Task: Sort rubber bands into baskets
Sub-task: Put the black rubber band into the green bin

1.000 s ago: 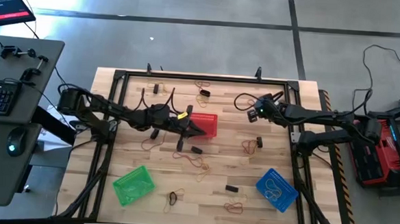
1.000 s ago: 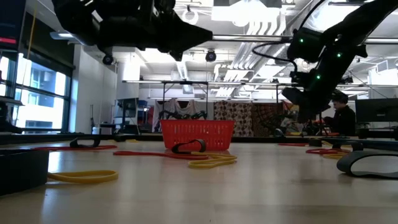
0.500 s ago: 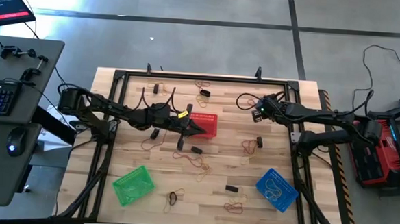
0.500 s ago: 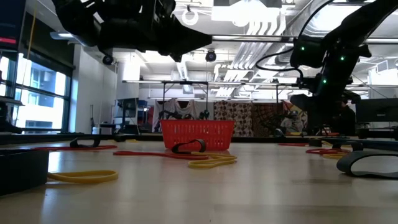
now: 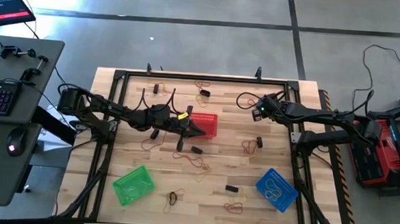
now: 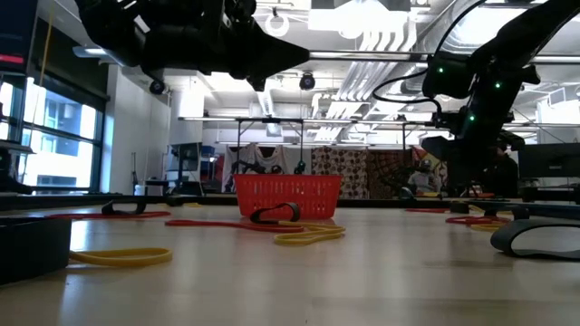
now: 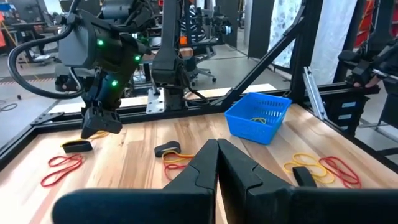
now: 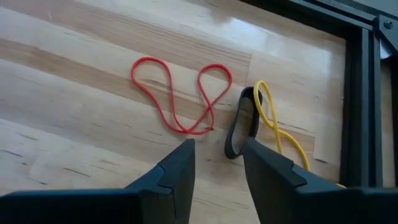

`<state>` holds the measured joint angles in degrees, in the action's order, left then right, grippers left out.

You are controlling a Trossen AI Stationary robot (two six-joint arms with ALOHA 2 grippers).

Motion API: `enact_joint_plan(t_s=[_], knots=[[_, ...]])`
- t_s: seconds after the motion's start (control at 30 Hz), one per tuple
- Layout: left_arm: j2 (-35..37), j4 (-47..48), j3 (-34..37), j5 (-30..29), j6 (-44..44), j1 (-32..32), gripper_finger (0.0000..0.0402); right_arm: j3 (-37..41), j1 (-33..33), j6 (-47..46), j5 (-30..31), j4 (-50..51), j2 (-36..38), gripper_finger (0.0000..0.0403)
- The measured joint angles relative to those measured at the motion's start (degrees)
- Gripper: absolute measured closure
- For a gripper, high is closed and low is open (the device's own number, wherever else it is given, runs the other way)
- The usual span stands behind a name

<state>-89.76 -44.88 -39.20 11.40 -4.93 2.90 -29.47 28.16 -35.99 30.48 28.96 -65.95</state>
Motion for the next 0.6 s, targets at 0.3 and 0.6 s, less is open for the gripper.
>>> enact_joint_plan(t_s=[0.3, 0.6], knots=[[0.00, 0.02, 0.00, -0.08, 0.22, -0.03, 0.0401, 0.00, 0.00, -0.02, 0.00, 1.19, -0.02, 0.0276], [0.00, 1.76, 0.00, -0.71, -0.48, 0.24, 0.0401, -0.02, 0.00, -2.68, -2.46, 2.46, -0.02, 0.0276]])
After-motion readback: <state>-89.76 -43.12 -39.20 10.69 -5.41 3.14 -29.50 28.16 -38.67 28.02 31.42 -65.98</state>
